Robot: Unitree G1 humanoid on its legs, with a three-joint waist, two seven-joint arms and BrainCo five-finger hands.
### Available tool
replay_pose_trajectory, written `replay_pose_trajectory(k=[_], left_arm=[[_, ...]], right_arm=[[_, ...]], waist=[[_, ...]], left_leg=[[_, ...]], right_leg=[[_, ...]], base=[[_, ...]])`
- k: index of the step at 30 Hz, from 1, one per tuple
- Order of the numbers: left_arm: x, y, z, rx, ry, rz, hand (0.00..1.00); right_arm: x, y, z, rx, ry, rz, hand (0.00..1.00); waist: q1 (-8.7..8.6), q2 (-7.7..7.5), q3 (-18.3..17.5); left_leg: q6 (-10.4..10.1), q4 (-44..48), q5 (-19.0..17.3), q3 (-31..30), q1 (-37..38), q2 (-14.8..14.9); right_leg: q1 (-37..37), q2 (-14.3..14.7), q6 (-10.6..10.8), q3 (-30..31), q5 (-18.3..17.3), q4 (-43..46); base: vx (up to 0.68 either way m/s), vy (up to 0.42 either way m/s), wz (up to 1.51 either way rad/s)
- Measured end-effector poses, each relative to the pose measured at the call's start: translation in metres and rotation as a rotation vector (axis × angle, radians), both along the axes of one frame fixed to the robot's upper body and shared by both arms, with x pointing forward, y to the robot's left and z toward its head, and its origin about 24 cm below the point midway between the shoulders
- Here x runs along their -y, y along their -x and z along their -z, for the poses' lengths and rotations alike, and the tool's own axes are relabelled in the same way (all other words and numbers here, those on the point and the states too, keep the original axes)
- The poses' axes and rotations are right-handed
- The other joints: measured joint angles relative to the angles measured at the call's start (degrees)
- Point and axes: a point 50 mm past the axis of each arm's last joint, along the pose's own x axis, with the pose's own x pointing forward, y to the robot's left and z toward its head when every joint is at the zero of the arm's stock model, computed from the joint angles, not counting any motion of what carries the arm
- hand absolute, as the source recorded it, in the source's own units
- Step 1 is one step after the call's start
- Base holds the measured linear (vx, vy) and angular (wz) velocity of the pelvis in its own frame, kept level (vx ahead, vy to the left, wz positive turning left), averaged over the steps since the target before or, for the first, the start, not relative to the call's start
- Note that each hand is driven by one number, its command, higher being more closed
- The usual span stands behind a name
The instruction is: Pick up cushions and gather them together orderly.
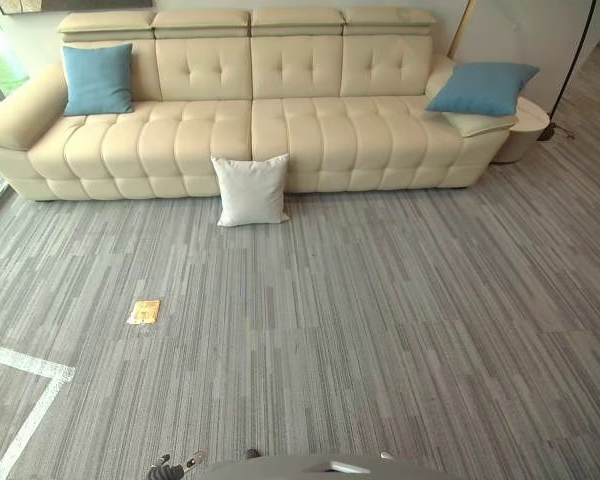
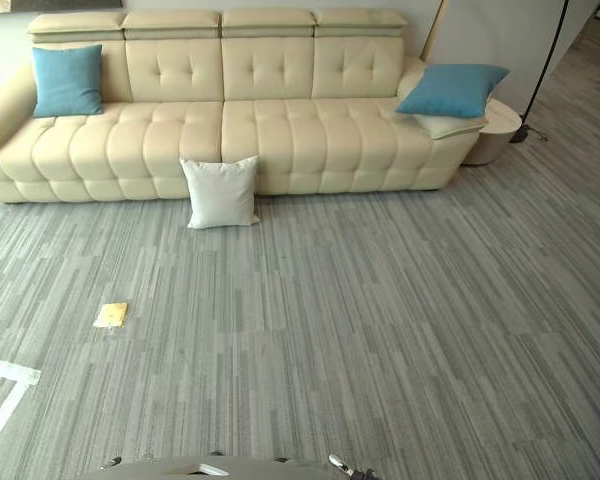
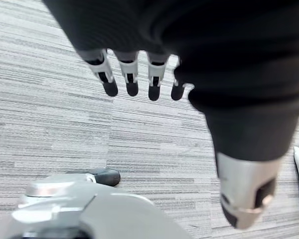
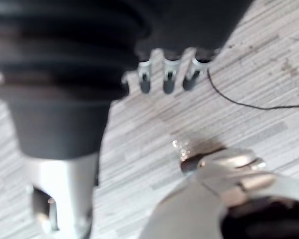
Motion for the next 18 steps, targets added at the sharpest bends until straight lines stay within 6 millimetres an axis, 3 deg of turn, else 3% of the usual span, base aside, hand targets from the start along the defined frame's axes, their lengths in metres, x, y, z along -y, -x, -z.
replay_pose_trajectory(k=[10,18], left_arm=[[-0.001,-0.01,-0.001,0.027,-0.005,0.005,0.0],[-0.001,-0.009,-0.001,0.028,-0.003,0.003,0.0]], right_arm=[[-0.004,-0.028,-0.004,0.057,0.006,-0.046,0.0],[-0.004,-0.028,-0.004,0.056,0.019,-0.044,0.0]], waist=[[-0.13,-0.28,1.7],[-0.13,-0.25,1.8]], left_leg=[[-0.5,-0.1,0.1,0.0,0.7,-0.2],[-0.6,-0.5,0.3,0.1,0.6,-0.2]], right_leg=[[1.6,-0.2,0.4,-1.5,0.0,-1.0],[1.5,-0.3,0.7,-2.3,0.3,-1.9]], base=[[0.02,-0.015,0.03],[-0.07,-0.02,0.01]])
